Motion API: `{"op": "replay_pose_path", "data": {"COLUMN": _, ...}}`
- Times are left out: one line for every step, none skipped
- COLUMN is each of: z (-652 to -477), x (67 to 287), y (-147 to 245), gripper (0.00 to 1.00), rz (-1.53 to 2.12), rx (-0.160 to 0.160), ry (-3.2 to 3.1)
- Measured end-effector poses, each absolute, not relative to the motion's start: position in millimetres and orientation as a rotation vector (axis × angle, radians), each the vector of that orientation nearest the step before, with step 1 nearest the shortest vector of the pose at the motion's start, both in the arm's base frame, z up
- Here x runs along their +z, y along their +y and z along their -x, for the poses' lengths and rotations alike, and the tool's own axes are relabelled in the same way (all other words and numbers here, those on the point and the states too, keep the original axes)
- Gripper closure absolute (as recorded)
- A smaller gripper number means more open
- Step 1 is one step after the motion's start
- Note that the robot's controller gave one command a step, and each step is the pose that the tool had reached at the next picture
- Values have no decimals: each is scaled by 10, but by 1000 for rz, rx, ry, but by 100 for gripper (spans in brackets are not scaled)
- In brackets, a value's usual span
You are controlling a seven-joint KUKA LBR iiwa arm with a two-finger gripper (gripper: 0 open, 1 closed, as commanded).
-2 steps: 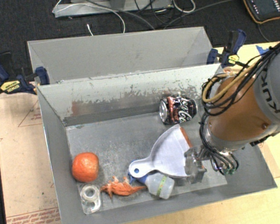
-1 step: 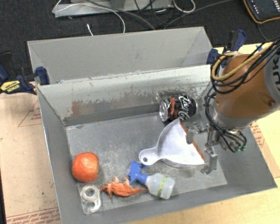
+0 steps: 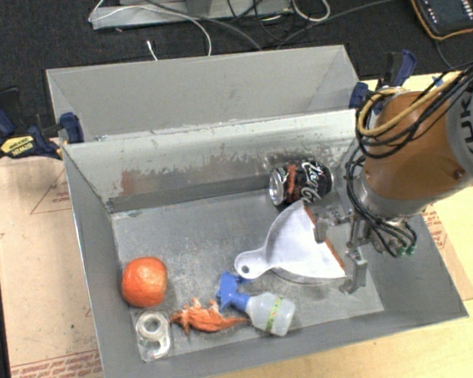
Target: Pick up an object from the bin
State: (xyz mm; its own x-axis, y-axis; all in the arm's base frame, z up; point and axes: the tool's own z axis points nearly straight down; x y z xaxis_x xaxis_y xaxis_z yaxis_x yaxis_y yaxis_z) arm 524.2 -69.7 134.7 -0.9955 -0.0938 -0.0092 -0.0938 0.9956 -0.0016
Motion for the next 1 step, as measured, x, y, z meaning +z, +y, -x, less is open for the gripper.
{"op": "replay_pose_path", "data": {"z": -5168, "x": 899, "y": -706, "gripper": 0, "rz": 68, "rx": 2, "ry": 3135}}
